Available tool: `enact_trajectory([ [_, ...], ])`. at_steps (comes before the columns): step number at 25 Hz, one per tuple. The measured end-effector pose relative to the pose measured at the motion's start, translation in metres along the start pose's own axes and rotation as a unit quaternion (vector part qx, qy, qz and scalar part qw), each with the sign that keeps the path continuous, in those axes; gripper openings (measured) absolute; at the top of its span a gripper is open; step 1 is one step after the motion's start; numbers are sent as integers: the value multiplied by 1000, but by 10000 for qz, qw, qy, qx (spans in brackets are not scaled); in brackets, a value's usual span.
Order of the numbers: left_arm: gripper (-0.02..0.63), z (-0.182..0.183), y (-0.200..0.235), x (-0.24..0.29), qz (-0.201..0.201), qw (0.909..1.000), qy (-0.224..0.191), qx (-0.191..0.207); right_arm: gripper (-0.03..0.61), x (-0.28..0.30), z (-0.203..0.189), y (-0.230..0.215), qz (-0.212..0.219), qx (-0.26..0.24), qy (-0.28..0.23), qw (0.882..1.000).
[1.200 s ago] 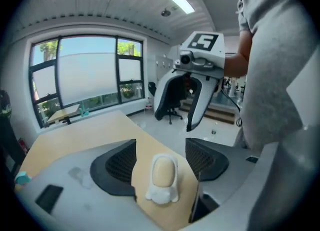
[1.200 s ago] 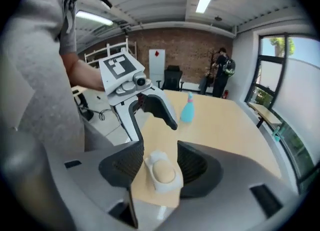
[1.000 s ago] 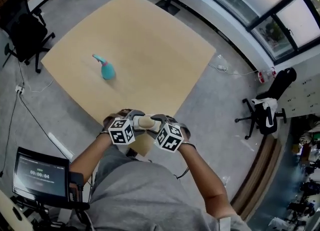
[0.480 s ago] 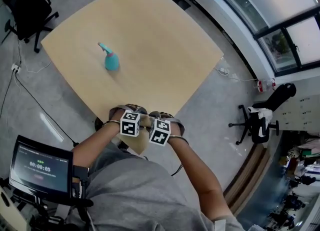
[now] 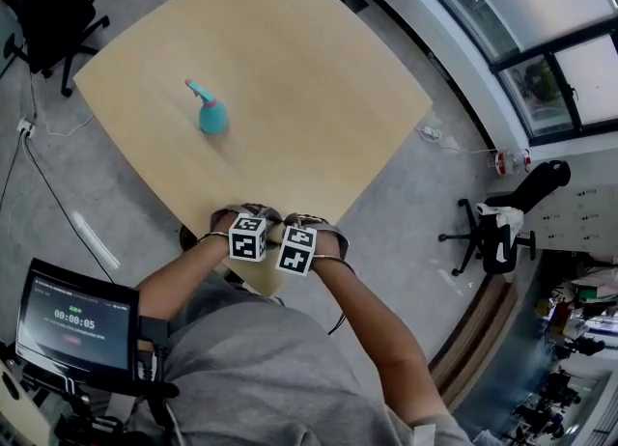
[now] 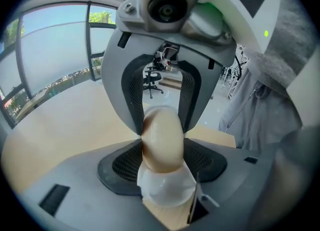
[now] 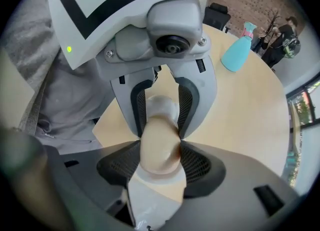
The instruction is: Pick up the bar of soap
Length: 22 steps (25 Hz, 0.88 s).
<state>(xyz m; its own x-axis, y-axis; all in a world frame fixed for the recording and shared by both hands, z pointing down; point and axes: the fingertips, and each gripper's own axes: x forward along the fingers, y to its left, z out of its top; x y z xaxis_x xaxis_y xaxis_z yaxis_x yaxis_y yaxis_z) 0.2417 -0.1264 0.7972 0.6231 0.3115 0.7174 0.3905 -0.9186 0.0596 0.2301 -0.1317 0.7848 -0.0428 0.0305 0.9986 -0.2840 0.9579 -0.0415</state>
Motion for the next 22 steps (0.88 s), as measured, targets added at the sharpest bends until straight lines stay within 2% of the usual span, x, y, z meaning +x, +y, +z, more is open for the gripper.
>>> enact_trajectory([
  [5,254,6,-1,-2,7,9993,-349,-122,238,-3,-3,1,-3,-1,73,10000],
  [12,253,13,-3,-2,-74,9997,-218,-120,239,-10,-7,2,-54,10,-47,10000],
  [22,253,14,12,-28,118,9997,-173,84,239,-29,8,-14,-371,-1,-335,9987],
])
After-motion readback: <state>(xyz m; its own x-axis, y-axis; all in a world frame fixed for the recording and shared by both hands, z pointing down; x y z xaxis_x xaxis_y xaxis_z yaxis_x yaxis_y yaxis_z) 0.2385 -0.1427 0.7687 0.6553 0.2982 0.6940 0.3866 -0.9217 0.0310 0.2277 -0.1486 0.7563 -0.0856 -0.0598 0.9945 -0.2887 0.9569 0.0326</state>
